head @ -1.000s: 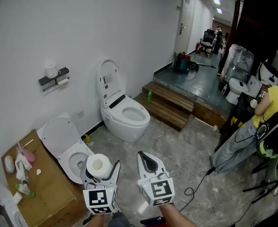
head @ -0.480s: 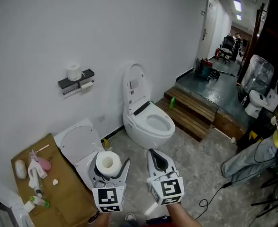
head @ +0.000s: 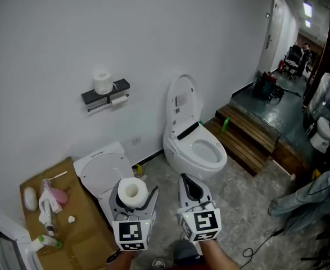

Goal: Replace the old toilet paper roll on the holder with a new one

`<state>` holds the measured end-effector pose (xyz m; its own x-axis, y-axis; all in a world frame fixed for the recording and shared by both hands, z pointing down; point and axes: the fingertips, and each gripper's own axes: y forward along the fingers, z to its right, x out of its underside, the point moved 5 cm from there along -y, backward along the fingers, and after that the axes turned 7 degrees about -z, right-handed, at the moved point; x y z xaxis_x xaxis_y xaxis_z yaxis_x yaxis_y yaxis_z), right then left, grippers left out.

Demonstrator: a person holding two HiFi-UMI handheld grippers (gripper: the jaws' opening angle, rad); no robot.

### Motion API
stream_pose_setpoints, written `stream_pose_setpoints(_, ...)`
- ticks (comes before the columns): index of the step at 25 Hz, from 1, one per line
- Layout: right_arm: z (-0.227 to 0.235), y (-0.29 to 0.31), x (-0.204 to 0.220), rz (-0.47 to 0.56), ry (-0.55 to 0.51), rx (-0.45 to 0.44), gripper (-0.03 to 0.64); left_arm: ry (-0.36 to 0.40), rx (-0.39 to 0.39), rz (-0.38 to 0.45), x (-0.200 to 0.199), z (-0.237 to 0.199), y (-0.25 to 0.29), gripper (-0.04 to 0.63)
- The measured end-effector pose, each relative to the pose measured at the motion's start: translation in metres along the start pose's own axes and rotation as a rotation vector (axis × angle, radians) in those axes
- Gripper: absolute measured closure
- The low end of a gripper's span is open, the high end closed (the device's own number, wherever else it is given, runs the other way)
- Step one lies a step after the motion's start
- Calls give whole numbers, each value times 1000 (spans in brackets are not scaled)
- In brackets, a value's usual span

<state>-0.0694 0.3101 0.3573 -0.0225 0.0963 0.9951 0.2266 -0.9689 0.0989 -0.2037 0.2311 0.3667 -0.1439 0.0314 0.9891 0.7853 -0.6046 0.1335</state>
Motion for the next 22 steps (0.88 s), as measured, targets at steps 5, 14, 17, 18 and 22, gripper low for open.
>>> stream_pose_setpoints(5,63,41,2,0,3,-7,599,-20,-12,-6,-8,22,72,150)
stream_pose_setpoints(14,189,119,-5,7,34,-57,600,-13,-72,-7,-34,68,202,150)
stream_pose_setpoints(17,218,142,-1,3,44,-79,600,-2,-98,-15,-37,77,233,150)
stream_pose_setpoints(18,225,150,0,1,47,-88,600,-1,-107,-19,-36,78,242,150)
stream_pose_setpoints(22,239,182,4,-7,64,-124,600,7,-143,-47,-31,71,270,150)
